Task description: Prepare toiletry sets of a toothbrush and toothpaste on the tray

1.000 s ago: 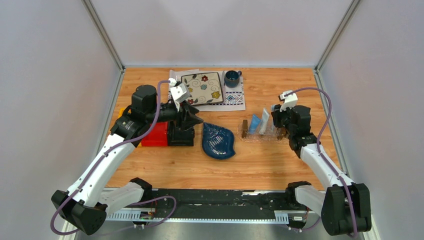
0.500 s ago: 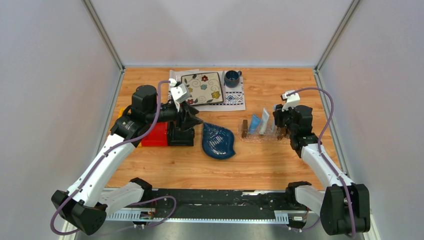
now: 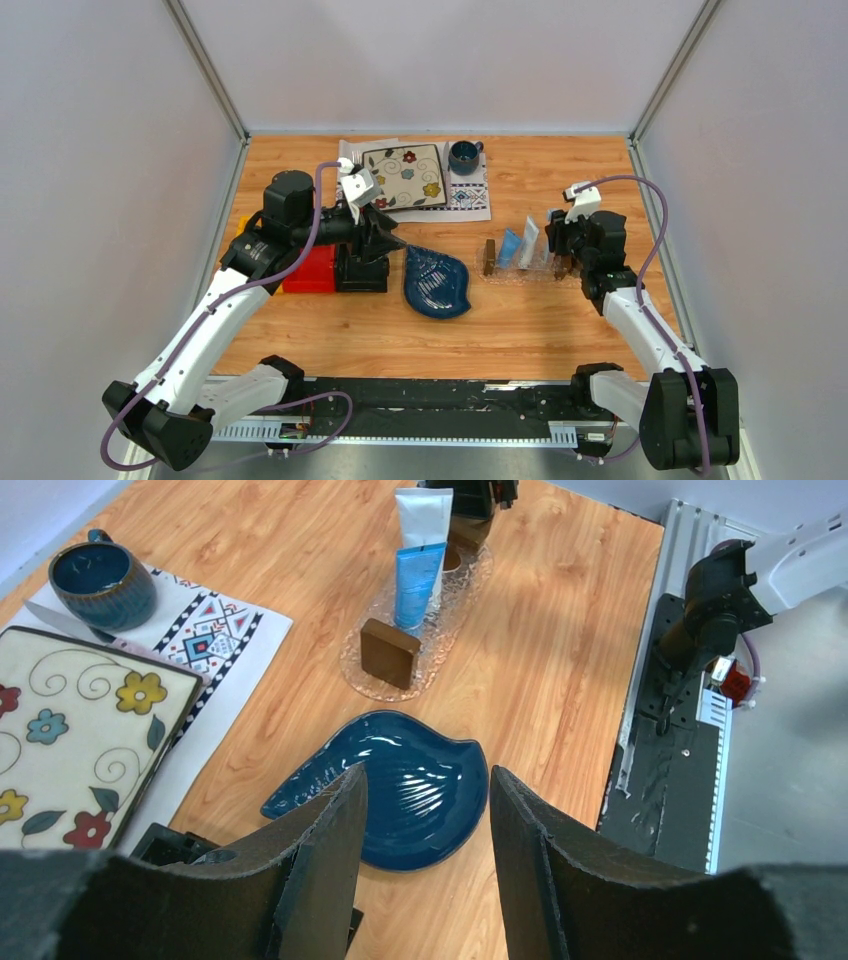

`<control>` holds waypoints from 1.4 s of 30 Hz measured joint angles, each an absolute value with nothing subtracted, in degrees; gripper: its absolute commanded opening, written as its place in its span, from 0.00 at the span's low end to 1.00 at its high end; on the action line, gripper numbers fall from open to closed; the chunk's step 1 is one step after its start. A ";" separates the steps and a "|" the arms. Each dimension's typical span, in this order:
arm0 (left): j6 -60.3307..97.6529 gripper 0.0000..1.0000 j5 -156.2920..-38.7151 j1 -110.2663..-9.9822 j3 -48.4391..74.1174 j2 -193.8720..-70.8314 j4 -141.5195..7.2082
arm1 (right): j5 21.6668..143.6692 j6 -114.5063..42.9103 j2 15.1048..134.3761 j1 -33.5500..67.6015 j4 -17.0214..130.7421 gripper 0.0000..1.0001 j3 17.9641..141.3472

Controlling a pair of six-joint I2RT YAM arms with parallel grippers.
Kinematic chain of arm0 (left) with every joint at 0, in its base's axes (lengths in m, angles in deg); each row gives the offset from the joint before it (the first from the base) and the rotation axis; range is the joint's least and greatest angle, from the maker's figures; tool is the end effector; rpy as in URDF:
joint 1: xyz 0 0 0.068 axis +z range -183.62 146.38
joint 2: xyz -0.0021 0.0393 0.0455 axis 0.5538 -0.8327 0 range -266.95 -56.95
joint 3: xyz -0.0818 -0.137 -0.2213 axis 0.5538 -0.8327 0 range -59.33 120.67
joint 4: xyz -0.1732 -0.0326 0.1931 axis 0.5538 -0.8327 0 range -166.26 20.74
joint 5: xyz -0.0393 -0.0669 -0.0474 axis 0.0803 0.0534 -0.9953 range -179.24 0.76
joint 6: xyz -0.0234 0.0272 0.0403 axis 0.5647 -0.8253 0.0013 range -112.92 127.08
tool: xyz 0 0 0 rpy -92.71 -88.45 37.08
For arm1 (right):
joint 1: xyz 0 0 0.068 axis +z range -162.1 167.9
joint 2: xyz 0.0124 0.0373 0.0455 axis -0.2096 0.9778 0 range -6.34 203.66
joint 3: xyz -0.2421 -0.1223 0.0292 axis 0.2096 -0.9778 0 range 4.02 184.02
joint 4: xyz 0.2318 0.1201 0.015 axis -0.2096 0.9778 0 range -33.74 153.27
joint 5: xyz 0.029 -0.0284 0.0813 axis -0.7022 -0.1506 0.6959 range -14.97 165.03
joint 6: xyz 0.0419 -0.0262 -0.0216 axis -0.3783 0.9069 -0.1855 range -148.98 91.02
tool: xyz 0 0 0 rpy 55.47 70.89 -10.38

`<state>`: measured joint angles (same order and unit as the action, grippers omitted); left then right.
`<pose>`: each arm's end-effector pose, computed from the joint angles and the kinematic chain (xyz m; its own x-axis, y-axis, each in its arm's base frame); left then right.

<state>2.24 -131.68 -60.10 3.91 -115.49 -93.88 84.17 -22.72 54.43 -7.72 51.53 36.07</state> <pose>0.1823 -0.1178 0.3843 -0.2283 0.1833 -0.9562 0.9194 0.3638 -0.1498 0.2334 0.0236 0.2344 -0.3789 -0.1369 -0.9153 -0.2631 0.9641 -0.0353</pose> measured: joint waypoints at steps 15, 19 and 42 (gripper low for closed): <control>1.63 0.56 -132.27 -60.10 3.91 -115.10 -94.38 | 85.68 -22.70 53.08 -8.16 54.90 0.41 36.07; 1.61 0.56 -132.31 -60.10 3.91 -115.01 -94.49 | 85.79 -22.79 51.94 -8.61 56.06 0.41 36.12; 1.37 0.57 -130.50 -60.10 3.91 -111.93 -95.24 | 86.64 -23.09 41.03 -8.92 71.62 0.48 41.80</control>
<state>1.37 -130.50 -60.10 3.91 -111.93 -95.24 86.64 -23.09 41.03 -8.92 71.62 41.80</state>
